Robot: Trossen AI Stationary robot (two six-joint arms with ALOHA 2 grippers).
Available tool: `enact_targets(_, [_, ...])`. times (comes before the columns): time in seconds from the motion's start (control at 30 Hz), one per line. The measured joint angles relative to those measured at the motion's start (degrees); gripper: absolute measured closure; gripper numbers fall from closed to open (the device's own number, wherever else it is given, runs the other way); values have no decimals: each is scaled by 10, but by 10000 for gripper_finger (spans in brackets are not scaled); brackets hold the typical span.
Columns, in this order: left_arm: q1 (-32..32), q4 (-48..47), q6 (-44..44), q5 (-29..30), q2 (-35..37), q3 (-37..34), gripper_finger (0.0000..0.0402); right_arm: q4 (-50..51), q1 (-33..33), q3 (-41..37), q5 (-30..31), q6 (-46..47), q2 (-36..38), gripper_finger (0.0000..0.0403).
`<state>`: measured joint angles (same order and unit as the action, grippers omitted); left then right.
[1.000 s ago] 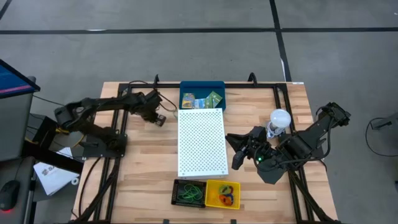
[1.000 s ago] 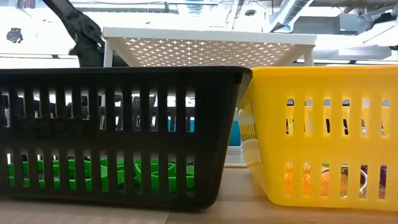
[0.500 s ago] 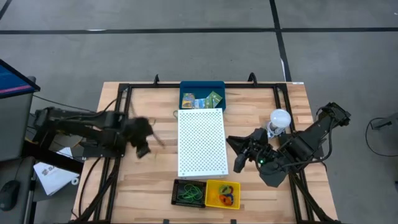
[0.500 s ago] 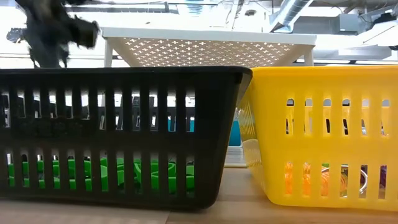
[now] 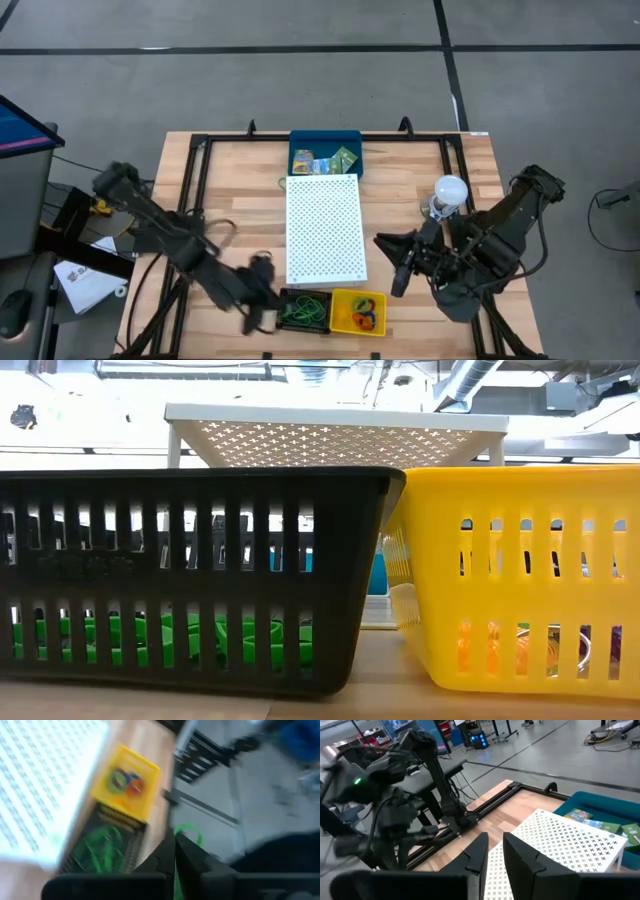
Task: Pick & Place Office Desk Supplies
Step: Put the green rubber band into the black bin
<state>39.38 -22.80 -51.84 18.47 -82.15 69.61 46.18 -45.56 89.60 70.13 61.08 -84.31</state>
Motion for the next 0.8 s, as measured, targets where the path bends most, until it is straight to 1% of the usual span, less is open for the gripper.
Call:
enact_targets(0.1, [-1, -36, 11, 64, -78, 67, 401, 0, -11, 0, 6, 5, 0, 346])
enact_targets(0.17, [0, -40, 7, 91, -123, 92, 401, 0, -16, 0, 6, 13, 0, 346])
enact_targets(0.3, [19, -39, -14, 139, -193, 111, 401, 0, -26, 0, 6, 20, 0, 346])
enact_targets(0.37, [30, -53, -44, 163, -218, 111, 401, 0, -29, 0, 6, 20, 0, 346])
enact_targets(0.47, [43, -85, -101, 202, -242, 110, 401, -1, -29, 0, 6, 20, 0, 346])
enact_targets(0.53, [47, -99, -120, 217, -250, 110, 401, -2, -29, 0, 6, 20, 0, 346])
enact_targets(0.8, [44, -115, -135, 216, -253, 101, 401, -8, -28, 0, 7, 24, -5, 346])
